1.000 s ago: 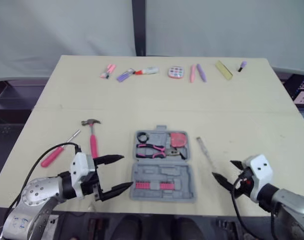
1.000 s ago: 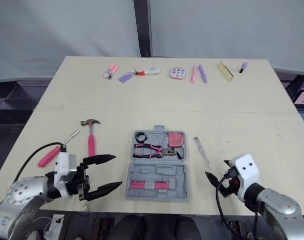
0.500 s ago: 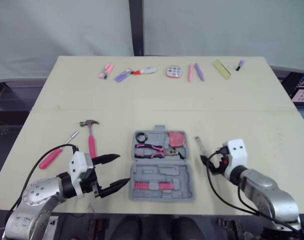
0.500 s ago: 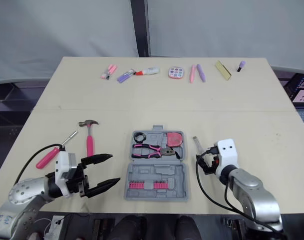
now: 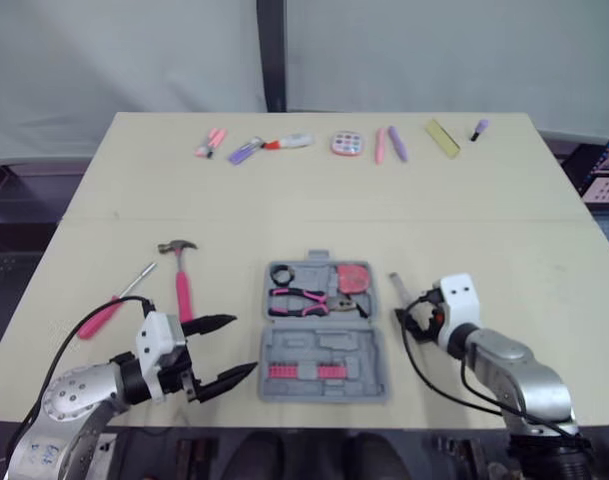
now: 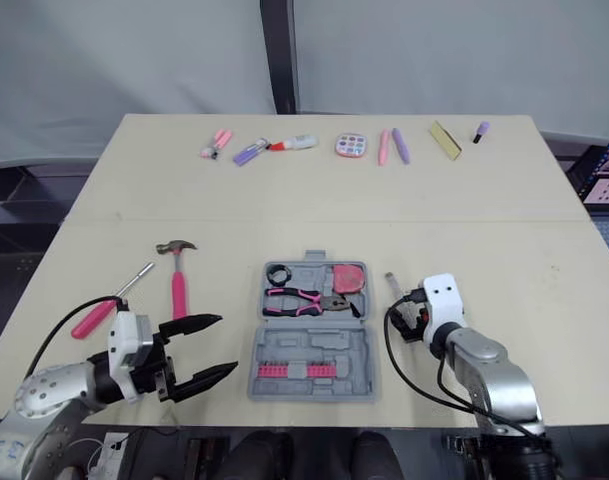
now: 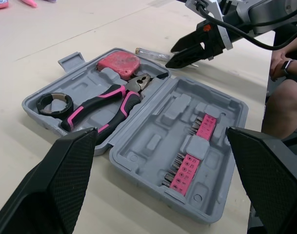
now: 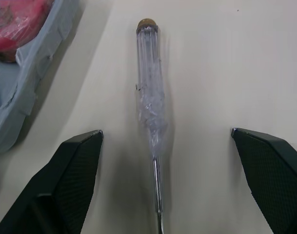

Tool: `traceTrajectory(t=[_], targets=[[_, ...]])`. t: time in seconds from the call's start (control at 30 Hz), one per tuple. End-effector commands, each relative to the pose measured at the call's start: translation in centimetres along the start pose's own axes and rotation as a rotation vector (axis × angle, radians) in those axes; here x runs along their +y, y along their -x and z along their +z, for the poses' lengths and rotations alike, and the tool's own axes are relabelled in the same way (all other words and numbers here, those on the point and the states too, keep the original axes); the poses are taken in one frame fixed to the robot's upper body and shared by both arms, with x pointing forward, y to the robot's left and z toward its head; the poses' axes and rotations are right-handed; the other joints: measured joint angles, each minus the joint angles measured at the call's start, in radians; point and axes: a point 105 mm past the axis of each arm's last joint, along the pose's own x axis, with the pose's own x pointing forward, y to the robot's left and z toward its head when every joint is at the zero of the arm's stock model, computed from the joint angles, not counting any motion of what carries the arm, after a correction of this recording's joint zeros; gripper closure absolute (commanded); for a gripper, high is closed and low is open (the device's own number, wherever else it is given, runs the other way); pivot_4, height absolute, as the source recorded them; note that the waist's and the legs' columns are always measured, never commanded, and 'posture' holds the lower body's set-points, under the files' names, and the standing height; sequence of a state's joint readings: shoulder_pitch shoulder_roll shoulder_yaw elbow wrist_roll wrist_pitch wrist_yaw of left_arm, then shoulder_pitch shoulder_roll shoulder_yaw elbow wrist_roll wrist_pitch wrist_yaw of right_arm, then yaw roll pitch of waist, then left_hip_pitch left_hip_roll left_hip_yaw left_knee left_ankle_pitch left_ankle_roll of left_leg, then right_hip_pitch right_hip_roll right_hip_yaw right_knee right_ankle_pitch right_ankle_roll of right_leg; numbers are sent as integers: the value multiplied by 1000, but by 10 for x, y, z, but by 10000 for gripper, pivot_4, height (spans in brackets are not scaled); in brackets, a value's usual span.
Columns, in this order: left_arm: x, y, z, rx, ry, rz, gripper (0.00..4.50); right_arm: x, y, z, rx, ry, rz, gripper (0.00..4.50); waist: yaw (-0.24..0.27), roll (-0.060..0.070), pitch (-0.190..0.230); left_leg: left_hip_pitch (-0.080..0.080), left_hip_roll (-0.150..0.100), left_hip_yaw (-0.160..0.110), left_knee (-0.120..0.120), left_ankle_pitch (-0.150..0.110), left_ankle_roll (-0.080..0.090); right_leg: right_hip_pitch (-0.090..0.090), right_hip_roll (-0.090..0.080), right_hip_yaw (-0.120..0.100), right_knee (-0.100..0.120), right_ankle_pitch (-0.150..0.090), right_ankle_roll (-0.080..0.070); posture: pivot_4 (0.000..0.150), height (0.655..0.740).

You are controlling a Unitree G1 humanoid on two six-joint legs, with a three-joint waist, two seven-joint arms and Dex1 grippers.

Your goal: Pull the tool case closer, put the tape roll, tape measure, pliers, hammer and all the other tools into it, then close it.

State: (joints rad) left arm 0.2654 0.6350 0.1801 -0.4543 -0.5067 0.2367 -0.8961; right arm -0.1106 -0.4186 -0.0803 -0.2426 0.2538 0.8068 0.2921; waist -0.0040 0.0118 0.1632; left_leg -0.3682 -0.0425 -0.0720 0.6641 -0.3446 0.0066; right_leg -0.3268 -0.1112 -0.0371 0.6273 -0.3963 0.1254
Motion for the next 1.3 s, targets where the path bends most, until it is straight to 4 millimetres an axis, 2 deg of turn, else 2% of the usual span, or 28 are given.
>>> traceTrajectory(t=[0.03,0.27,0.3,0.37,0.6,0.73,0.83,0.97,1.2,1.3], targets=[[2,4,4,-9,-26,20,0,3,-3,8,-30,15,18,264,0,0,0,0,0,0,0,0,0,0,0,0,0,0,0,1500,7400],[1,4,4,-9,-28,27,0,7,-5,9,-26,16,39,264,0,0,0,0,0,0,0,0,0,0,0,0,0,0,0,1500,7400],[2,4,4,-9,-27,28,0,7,-5,9,-26,17,40,2605,0,0,0,0,0,0,0,0,0,0,0,0,0,0,0,1500,7400],[2,4,4,-10,-25,30,0,8,-4,9,-24,18,41,9336,0,0,0,0,0,0,0,0,0,0,0,0,0,0,0,1500,7400],[1,5,2,-7,-23,32,0,8,-4,8,-19,25,43,44683,0,0,0,0,0,0,0,0,0,0,0,0,0,0,0,1500,7400],[1,5,0,-7,-21,35,0,8,-4,10,-24,25,46,44683,0,0,0,0,0,0,0,0,0,0,0,0,0,0,0,1500,7400],[4,8,0,-10,-17,53,0,8,-1,21,-56,53,51,44683,0,0,0,0,0,0,0,0,0,0,0,0,0,0,0,1500,7400],[12,25,0,9,-8,103,0,11,12,50,-96,133,112,44683,-1,2,1,-1,0,0,0,0,0,-1,0,0,0,0,0,1500,7400],[21,55,-10,48,24,204,0,45,43,79,-21,431,392,44683,1,2,2,-2,1,0,0,0,0,-1,-2,0,-2,0,0,1500,7400],[20,59,-12,48,26,212,0,72,53,82,42,537,554,44683,1,2,2,-2,1,0,0,0,0,-1,-3,0,-3,0,0,1500,7400]])
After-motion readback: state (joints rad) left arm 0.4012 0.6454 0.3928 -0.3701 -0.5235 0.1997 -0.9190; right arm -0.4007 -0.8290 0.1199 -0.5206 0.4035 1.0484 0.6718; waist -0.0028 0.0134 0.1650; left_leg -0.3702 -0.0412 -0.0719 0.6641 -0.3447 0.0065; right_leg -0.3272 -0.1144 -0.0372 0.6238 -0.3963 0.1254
